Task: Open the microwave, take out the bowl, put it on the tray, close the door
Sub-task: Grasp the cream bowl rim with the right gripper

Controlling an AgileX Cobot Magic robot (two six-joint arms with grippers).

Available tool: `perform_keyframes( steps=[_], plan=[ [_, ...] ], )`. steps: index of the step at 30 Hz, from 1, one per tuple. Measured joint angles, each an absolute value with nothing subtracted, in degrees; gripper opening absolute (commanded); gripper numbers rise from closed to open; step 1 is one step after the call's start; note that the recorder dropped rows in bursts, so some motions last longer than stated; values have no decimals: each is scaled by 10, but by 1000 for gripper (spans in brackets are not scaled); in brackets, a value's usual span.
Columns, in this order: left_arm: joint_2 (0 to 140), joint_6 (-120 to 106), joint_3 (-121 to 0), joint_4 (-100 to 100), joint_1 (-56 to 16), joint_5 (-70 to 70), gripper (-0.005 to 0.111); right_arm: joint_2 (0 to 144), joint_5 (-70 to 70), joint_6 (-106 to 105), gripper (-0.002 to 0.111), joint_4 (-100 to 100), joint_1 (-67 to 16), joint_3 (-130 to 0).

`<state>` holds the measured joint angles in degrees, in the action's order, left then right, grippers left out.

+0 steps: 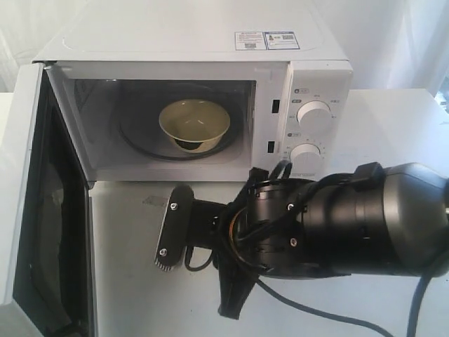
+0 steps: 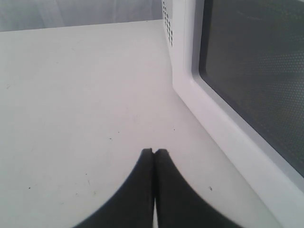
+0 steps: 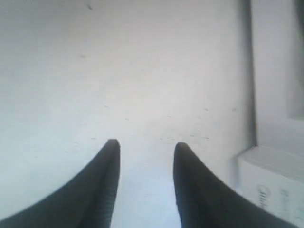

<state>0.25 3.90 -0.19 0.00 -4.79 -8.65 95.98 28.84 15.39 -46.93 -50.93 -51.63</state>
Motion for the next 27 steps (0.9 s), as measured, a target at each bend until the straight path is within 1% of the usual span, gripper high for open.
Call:
perform_keyframes(
  steps=[3, 8, 11, 16, 22, 27],
  plan=[
    [3, 39, -2, 0, -48, -87, 0, 955, 293, 216, 36, -571, -509, -519],
    [3, 39, -2, 0, -48, -87, 0, 955, 246, 271, 36, -734, -509, -520],
    [3, 39, -2, 0, -48, -87, 0, 962, 229, 279, 39, -798, -503, -532],
    [3, 39, -2, 0, -48, -87, 0, 989, 212, 281, 51, -825, -466, -572],
    [3, 39, -2, 0, -48, -87, 0, 1024, 151, 282, 51, -826, -431, -622],
    [3, 39, -2, 0, -48, -87, 0, 1056, 141, 283, 51, -827, -412, -664]
  ],
)
